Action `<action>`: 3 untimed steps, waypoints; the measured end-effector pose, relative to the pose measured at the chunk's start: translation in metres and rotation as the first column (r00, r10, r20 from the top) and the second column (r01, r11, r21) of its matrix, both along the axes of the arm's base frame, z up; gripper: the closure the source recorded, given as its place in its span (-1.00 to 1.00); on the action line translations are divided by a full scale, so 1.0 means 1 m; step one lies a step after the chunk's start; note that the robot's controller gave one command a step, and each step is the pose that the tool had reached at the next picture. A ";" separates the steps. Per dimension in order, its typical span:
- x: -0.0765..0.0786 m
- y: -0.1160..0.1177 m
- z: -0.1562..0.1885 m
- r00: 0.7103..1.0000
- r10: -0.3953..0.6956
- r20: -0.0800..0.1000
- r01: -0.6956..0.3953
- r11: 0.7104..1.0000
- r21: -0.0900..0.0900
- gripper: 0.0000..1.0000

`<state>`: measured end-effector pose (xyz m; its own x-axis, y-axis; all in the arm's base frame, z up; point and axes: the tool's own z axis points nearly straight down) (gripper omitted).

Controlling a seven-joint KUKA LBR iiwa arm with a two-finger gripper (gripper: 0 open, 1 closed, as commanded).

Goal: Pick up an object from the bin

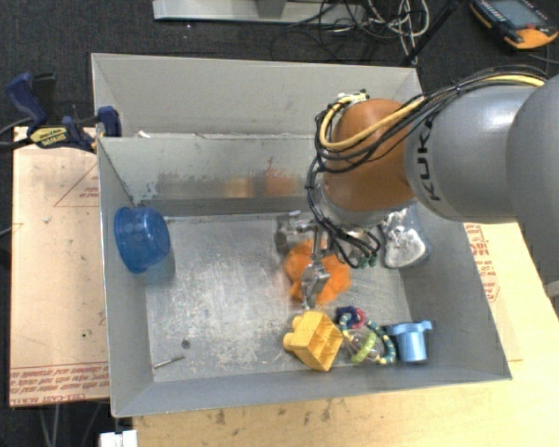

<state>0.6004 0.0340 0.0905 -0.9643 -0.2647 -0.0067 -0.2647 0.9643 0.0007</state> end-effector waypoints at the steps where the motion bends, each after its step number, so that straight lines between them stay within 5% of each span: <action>1: -0.003 -0.023 -0.017 0.981 0.195 -0.003 -0.195 0.981 0.000 1.00; 2: -0.003 -0.023 -0.017 0.981 0.195 -0.003 -0.195 0.981 0.000 1.00; 3: -0.030 -0.032 -0.010 0.954 0.299 0.003 -0.299 0.954 -0.001 1.00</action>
Offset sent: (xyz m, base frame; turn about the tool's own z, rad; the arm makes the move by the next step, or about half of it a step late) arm 0.0000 0.0000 0.0000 0.0000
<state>0.5706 0.0016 0.0805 -0.8408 -0.5412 -0.0094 -0.5413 0.8409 -0.0009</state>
